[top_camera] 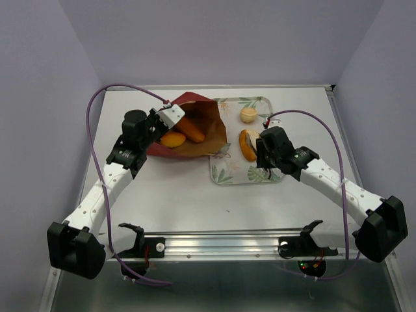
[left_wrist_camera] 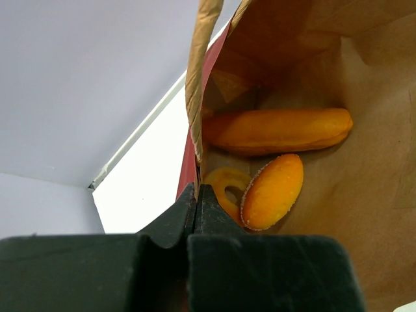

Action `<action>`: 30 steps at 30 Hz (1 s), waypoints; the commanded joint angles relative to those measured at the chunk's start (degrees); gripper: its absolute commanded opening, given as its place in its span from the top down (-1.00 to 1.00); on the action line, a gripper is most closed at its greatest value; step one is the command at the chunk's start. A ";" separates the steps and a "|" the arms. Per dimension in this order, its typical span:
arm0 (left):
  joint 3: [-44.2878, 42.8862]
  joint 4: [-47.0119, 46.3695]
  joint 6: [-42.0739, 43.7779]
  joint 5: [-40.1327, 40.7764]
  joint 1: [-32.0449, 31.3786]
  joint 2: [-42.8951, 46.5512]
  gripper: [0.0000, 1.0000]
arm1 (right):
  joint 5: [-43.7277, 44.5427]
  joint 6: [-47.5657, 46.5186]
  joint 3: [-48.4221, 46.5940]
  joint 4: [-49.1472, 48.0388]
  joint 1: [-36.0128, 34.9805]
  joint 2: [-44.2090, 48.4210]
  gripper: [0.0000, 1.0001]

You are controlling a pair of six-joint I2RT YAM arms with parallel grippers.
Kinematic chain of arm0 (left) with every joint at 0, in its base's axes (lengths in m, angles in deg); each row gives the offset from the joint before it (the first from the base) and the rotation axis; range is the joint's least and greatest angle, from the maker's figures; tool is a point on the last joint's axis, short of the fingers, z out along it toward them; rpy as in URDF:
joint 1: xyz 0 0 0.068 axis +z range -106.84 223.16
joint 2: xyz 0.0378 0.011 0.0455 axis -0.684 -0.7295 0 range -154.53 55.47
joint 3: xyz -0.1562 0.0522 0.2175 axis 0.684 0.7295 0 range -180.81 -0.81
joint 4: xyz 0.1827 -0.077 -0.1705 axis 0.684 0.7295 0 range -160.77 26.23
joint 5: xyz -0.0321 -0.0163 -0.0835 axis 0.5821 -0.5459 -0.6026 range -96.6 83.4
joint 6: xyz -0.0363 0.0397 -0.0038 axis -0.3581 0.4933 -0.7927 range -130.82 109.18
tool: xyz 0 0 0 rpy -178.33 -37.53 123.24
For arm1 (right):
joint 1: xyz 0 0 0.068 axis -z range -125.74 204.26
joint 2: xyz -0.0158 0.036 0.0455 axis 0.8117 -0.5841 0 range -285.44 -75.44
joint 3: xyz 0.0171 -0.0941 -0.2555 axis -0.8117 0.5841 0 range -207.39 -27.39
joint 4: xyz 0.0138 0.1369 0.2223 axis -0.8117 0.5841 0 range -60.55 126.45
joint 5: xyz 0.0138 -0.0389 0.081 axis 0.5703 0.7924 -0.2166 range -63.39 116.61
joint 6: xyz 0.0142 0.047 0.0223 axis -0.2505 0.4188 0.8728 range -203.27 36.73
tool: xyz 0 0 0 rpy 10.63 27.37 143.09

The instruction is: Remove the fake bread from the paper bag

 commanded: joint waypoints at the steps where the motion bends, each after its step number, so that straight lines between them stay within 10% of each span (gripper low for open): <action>1: -0.93 -3.41 -0.28 -1.11 -0.15 2.61 1.00 | -0.82 1.11 -0.68 -5.92 0.66 0.23 0.71; 30: -2.16 -4.91 0.33 -1.82 -0.15 1.12 1.00 | 6.21 1.20 -7.53 0.14 0.66 -3.02 -0.04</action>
